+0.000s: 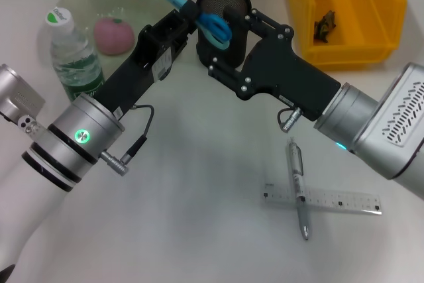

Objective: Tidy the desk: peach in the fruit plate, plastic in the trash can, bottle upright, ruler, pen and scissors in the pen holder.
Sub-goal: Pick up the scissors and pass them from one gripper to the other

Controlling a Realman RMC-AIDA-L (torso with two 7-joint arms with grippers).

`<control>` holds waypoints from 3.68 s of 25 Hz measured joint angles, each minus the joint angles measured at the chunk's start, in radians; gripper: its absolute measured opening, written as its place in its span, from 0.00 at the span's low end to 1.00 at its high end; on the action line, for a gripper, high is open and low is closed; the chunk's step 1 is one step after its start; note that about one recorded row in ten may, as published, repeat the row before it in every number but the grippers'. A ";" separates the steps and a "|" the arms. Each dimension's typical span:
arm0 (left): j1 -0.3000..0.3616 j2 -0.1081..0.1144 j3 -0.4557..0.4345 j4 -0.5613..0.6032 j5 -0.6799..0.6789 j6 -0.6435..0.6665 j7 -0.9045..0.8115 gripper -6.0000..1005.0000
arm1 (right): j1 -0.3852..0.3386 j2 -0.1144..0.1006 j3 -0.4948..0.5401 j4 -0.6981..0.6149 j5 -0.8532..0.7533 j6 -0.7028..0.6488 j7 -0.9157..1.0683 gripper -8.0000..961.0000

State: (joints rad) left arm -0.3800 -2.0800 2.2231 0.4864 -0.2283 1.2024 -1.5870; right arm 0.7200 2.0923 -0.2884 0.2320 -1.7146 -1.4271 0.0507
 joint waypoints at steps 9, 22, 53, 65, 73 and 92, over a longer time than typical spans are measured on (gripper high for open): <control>-0.003 0.000 0.008 0.014 0.000 -0.012 0.005 0.26 | 0.007 0.000 0.026 0.014 -0.005 0.023 0.002 0.44; -0.005 0.001 0.019 0.035 -0.004 -0.037 0.018 0.26 | 0.009 0.000 0.027 0.013 -0.006 0.026 0.007 0.08; -0.005 -0.001 0.012 0.036 0.002 -0.006 0.093 0.52 | -0.001 0.000 0.026 0.010 -0.008 0.020 0.005 0.09; 0.002 0.000 -0.015 0.037 0.000 0.002 0.132 0.49 | -0.018 0.000 0.026 0.013 -0.008 0.013 0.000 0.10; -0.003 0.000 -0.018 0.034 0.000 0.004 0.148 0.47 | -0.022 0.000 0.026 0.015 -0.007 0.013 -0.001 0.10; -0.004 0.000 -0.019 0.032 0.003 -0.002 0.148 0.24 | -0.021 0.000 0.026 0.012 -0.006 0.013 0.001 0.11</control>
State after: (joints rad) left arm -0.3845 -2.0799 2.2037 0.5184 -0.2256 1.2004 -1.4387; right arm 0.6990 2.0923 -0.2622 0.2444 -1.7210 -1.4144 0.0516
